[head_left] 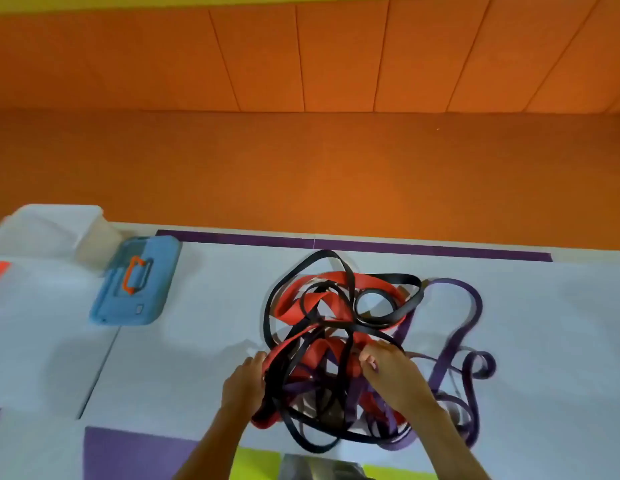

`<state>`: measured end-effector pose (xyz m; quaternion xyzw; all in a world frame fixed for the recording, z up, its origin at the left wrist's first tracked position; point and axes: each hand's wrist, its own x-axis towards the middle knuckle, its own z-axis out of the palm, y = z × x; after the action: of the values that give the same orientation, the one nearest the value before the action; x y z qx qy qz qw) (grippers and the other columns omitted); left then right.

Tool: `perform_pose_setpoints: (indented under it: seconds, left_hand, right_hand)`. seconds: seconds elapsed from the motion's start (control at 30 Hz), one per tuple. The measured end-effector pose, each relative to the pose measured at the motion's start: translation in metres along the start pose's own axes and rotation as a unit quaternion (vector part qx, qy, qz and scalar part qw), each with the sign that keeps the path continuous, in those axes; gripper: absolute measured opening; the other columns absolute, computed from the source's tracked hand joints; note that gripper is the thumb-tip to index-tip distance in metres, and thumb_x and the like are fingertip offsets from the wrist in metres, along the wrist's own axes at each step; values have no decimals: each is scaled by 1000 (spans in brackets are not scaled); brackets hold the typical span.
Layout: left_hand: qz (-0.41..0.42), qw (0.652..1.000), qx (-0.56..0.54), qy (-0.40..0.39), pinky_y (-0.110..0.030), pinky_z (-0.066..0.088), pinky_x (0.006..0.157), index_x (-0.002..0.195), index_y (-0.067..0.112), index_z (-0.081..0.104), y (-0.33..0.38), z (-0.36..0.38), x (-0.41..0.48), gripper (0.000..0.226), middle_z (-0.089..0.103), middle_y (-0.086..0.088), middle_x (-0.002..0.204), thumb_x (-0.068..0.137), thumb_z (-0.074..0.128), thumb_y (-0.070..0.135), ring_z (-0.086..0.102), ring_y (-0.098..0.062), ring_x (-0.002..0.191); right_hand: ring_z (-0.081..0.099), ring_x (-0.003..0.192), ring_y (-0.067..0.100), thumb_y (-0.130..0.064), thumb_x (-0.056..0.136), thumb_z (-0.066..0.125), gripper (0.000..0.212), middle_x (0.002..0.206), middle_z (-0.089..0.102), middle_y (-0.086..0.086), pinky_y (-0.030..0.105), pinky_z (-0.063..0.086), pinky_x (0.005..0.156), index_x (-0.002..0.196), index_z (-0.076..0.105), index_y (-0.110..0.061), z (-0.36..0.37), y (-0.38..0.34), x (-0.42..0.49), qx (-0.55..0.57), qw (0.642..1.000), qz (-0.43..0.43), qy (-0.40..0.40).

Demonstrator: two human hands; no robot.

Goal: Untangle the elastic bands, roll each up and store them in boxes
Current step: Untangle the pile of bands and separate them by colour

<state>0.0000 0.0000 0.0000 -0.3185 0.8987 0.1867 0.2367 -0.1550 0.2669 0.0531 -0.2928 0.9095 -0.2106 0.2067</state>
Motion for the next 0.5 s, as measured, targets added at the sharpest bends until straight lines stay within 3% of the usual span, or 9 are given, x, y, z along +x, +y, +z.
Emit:
perform_pose_setpoints:
  seconds: [0.1,0.27,0.4,0.5]
  left_hand:
    - [-10,998,-46,51,-40,55,88,129,28,61,-10,5,8,30,69,-1,112,102,51,18,69,-27,108]
    - [-43,980,-163,109,-37,52,86,119,27,70,-29,-2,15,26,72,2,117,99,58,16,69,-26,106]
    - [-42,974,-203,95,-35,52,88,120,26,69,-48,-13,21,19,74,2,117,102,61,25,69,-21,101]
    - [-62,973,-216,45,-38,52,93,128,22,63,-61,-18,22,28,75,-3,116,106,58,40,70,-27,107]
  right_hand:
    - [65,79,9,-17,98,59,16,89,69,-10,25,54,71,87,69,-23,9,1,1,14,999,29,-1]
    - [67,86,7,-16,101,57,17,97,70,-10,27,58,80,93,70,-22,17,-17,1,19,999,44,-20]
    - [69,98,17,-14,104,52,21,105,68,-4,34,57,84,104,72,-20,21,-35,7,5,999,39,-37]
    - [70,107,19,-5,104,50,32,117,71,-3,32,56,88,118,74,-20,29,-59,11,-21,998,26,-56]
